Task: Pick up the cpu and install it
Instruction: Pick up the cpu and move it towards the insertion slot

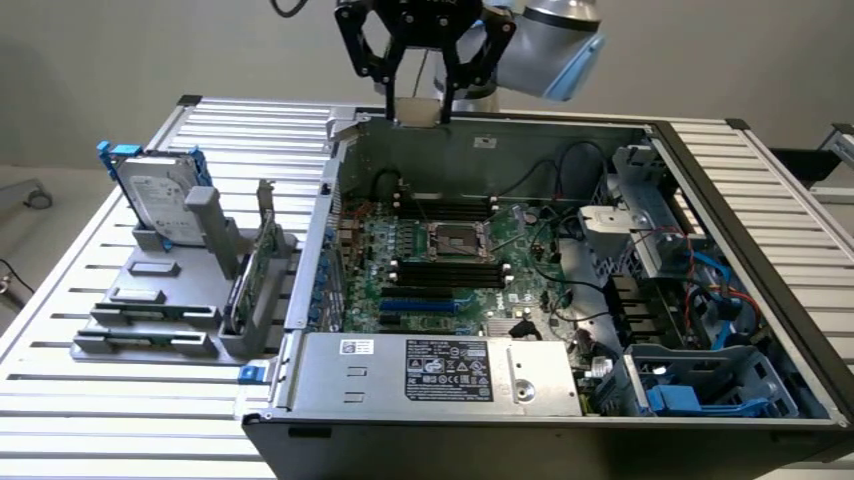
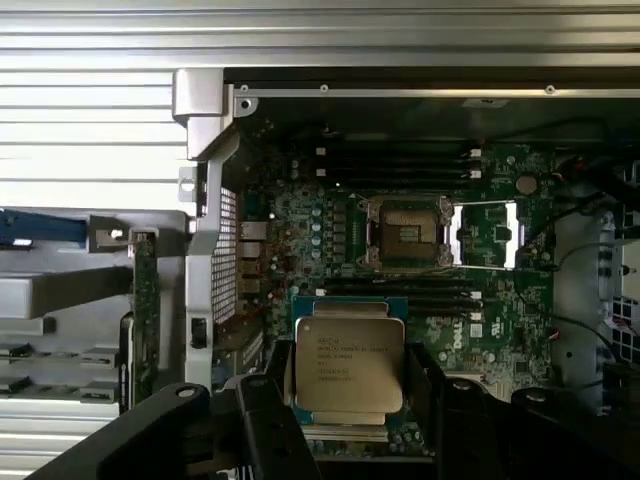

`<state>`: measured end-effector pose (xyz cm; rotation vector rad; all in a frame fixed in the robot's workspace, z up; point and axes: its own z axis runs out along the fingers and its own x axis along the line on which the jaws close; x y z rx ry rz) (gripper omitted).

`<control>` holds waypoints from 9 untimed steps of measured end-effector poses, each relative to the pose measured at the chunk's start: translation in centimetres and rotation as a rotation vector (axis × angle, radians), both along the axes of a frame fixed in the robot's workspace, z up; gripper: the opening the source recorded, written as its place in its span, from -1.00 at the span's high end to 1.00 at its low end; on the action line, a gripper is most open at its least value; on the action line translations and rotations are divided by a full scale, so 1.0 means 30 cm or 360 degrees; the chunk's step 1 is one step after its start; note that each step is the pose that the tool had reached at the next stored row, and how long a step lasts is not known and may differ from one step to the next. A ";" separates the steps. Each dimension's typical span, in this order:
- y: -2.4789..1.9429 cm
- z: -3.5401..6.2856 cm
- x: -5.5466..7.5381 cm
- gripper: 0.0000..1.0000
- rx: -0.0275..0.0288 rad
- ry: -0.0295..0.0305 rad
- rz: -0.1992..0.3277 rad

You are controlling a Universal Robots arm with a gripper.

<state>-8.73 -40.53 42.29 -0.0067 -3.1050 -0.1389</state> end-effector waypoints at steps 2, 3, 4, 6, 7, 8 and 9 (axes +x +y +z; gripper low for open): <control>0.016 -0.012 0.030 -0.09 0.00000 -0.00001 0.0000; 0.023 -0.018 0.045 -0.09 0.00001 -0.00001 0.0000; 0.031 -0.024 0.060 -0.09 -0.00001 0.00000 0.0000; 0.047 -0.036 0.091 -0.09 0.00000 0.00000 0.0000; 0.054 -0.043 0.106 -0.09 0.00001 -0.00001 0.0000; 0.062 -0.049 0.121 -0.09 0.00001 -0.00001 0.0000; 0.069 -0.055 0.136 -0.09 0.00001 -0.00001 0.0000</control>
